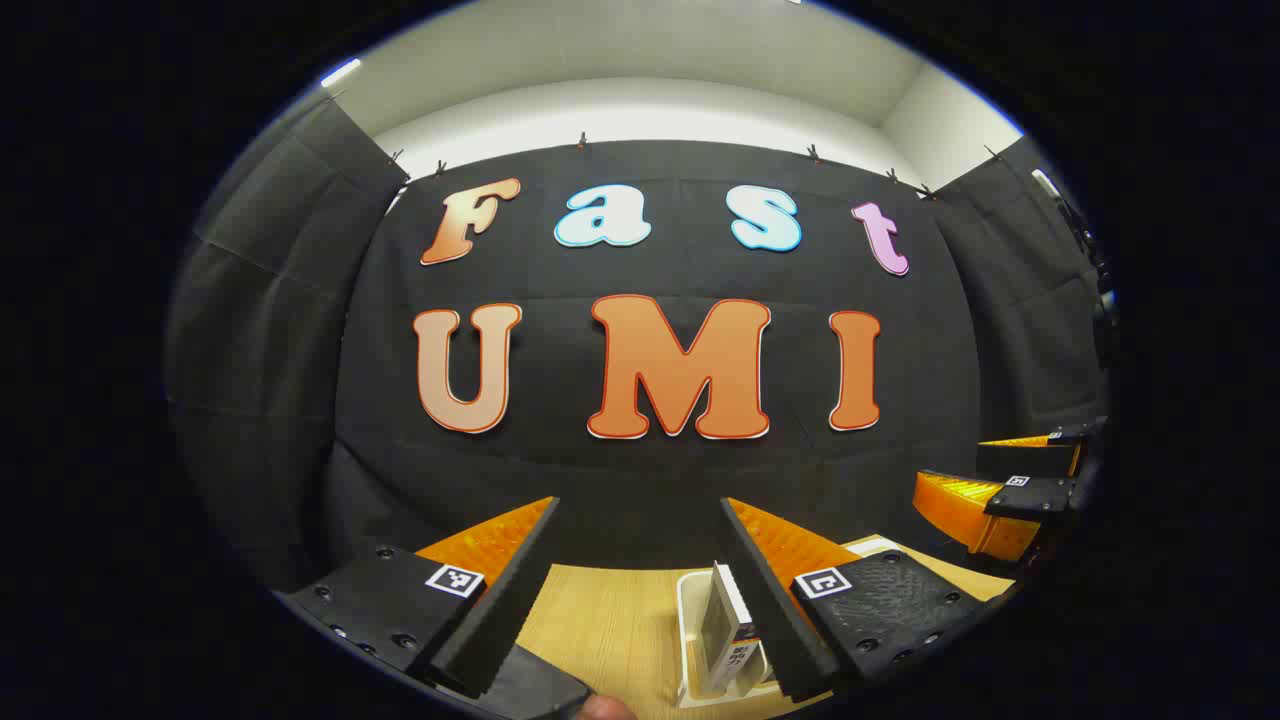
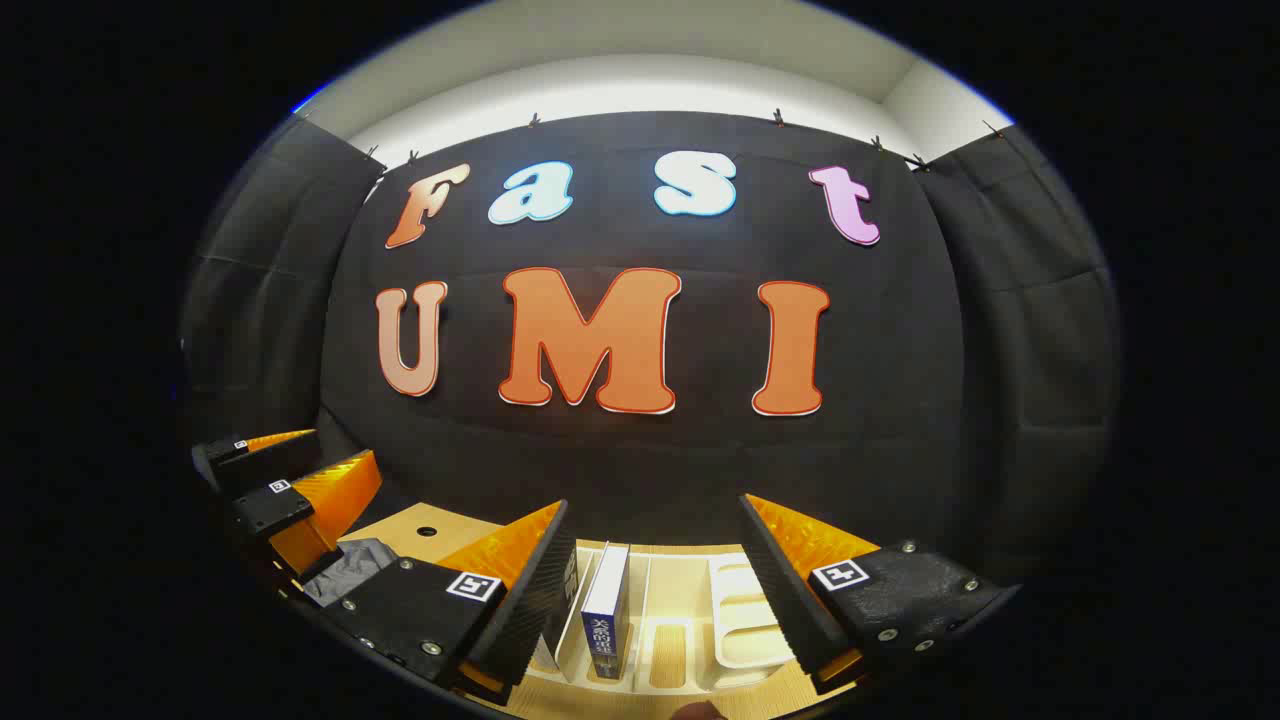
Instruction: Open the schoolbag, grab two books from the bookshelf and put them into the schoolbag.
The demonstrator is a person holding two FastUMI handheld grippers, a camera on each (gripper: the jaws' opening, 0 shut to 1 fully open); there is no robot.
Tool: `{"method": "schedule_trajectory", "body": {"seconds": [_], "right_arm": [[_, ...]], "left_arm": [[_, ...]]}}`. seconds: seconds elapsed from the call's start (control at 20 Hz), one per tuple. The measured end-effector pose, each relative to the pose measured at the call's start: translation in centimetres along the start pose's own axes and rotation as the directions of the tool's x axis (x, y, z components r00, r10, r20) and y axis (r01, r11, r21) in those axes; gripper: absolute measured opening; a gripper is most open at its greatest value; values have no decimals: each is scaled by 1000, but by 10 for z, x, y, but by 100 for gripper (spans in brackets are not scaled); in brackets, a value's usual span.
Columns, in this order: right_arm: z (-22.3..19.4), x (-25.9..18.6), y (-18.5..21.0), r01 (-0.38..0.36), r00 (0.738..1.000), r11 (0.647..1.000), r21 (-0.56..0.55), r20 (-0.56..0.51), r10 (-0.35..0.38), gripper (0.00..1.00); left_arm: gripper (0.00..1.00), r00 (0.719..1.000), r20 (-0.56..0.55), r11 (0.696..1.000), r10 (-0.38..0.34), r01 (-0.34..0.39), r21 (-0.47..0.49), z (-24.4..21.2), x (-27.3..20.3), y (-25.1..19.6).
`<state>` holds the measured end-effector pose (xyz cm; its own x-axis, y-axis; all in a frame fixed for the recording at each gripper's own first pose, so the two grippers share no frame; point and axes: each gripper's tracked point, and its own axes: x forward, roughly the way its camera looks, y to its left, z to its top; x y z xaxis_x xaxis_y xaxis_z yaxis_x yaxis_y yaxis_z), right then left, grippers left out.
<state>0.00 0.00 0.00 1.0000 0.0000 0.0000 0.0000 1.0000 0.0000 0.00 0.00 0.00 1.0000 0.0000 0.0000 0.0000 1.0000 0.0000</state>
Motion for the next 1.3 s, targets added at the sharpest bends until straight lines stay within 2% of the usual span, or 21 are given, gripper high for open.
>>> {"method": "schedule_trajectory", "body": {"seconds": [0.7, 0.85, 1.1, 1.3], "right_arm": [[-7, -4, 2, -17, 1000, 1000, -9, -6, 17, 97], [-9, -2, 5, -25, 1000, 1000, -9, -14, 25, 97], [-18, 5, 0, -25, 999, 1000, -10, -32, 24, 97], [-24, 12, -9, -18, 999, 999, -27, -40, 16, 97]], "left_arm": [[96, 1000, -10, 999, 14, -13, 44, -5, -8, -1], [97, 999, -33, 995, 12, -9, 103, -21, -6, -1], [98, 979, -196, 958, 61, -3, 286, -101, -12, 22], [97, 947, -307, 871, 97, 69, 487, -172, -31, 45]]}}
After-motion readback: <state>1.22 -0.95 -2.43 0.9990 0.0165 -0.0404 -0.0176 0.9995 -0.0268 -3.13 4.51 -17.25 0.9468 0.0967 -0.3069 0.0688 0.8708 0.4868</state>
